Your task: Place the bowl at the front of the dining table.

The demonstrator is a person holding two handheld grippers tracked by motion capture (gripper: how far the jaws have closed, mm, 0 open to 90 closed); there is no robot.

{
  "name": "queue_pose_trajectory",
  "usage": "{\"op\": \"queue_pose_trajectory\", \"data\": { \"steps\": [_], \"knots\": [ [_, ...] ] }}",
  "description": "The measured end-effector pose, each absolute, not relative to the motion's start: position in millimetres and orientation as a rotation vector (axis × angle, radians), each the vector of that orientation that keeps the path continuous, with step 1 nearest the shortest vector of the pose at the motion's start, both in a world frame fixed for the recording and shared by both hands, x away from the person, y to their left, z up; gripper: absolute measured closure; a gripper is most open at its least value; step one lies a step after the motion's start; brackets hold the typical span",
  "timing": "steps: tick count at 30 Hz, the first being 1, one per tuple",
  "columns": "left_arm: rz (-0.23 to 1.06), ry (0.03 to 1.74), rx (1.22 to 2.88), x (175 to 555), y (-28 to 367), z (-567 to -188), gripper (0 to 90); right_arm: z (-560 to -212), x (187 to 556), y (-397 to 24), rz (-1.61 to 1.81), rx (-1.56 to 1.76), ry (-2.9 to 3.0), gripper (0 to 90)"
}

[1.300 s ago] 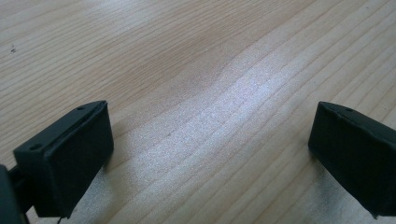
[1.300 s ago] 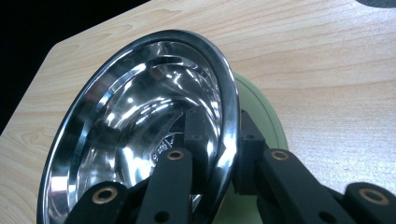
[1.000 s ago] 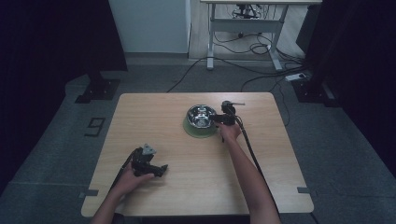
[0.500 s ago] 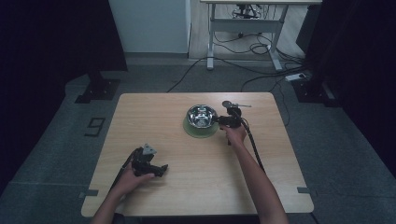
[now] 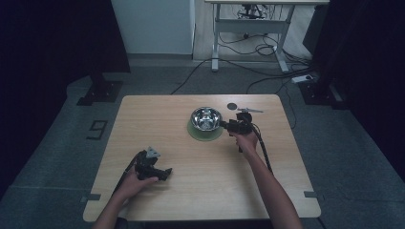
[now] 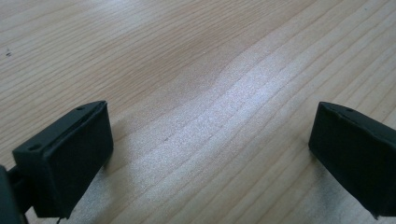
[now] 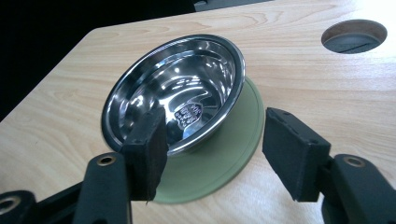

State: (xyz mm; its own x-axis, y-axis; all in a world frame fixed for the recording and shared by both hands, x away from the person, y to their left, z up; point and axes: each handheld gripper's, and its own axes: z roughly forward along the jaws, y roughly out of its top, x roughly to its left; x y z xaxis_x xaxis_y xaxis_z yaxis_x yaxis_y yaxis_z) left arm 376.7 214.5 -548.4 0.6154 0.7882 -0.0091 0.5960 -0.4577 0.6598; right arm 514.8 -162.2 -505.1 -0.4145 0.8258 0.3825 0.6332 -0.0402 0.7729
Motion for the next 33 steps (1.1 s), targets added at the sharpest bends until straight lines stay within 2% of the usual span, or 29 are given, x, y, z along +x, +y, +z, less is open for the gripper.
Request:
{"op": "queue_pose_trajectory", "data": {
  "steps": [15,33],
  "knots": [
    [0.397,1.082,2.211,376.9,214.1,-548.4,0.0,-488.0,471.7,-187.7,1.438,1.473,2.055,38.3],
    [0.400,1.088,2.208,376.3,213.9,-548.4,0.0,-486.2,413.2,-217.4,1.407,1.406,2.118,37.4]
  ]
}}
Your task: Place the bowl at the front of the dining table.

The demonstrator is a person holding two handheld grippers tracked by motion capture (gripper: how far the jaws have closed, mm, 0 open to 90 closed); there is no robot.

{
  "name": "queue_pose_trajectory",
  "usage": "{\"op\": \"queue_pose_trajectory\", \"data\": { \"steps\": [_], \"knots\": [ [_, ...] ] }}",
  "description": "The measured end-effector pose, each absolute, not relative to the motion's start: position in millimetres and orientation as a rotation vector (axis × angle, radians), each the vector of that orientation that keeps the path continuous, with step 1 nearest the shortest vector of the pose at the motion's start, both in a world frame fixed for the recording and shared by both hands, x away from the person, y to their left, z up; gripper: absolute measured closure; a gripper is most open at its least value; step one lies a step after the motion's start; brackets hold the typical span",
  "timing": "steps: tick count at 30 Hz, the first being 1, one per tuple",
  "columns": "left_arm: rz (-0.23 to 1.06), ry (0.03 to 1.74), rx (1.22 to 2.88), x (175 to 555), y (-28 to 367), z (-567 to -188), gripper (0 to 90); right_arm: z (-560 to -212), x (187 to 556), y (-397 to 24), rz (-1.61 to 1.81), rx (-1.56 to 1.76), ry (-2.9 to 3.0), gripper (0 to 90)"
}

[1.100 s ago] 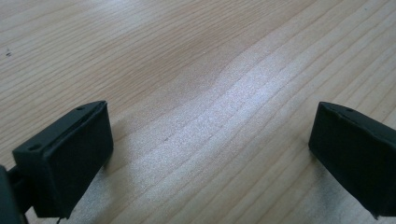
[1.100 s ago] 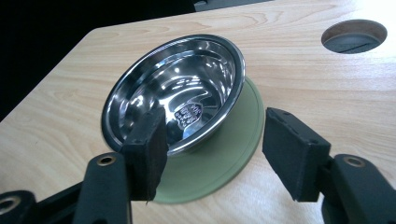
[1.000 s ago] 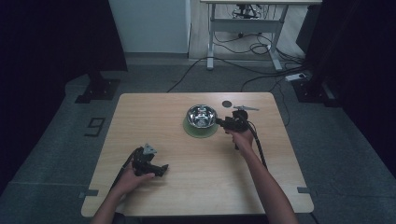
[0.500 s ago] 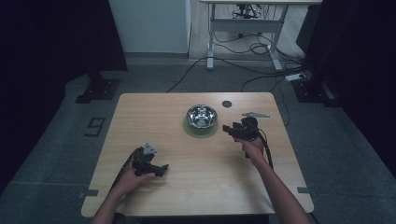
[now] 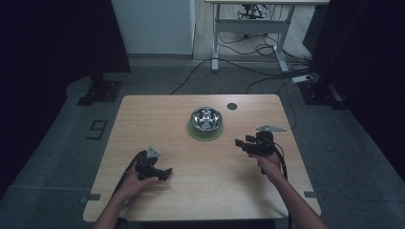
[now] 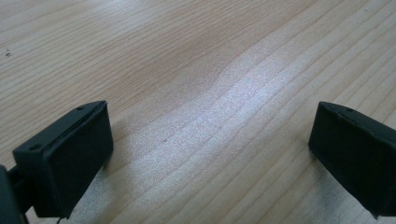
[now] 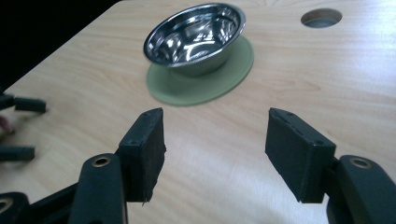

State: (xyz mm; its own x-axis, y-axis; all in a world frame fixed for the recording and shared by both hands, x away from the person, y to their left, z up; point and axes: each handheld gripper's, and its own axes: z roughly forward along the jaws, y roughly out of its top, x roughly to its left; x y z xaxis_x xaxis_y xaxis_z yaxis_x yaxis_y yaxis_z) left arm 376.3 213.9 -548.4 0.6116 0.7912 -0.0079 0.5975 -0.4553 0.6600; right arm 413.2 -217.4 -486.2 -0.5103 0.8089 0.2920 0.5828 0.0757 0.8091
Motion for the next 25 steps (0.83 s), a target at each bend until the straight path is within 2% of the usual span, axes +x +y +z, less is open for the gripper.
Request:
{"op": "queue_pose_trajectory", "data": {
  "steps": [12,25],
  "knots": [
    [0.402,1.090,2.208,376.2,213.8,-548.4,0.0,-511.0,375.5,-229.6,1.310,1.382,2.207,37.2],
    [0.401,1.091,2.209,376.1,213.8,-548.3,0.0,-523.4,373.3,-226.8,1.253,1.375,2.260,36.0]
  ]
}}
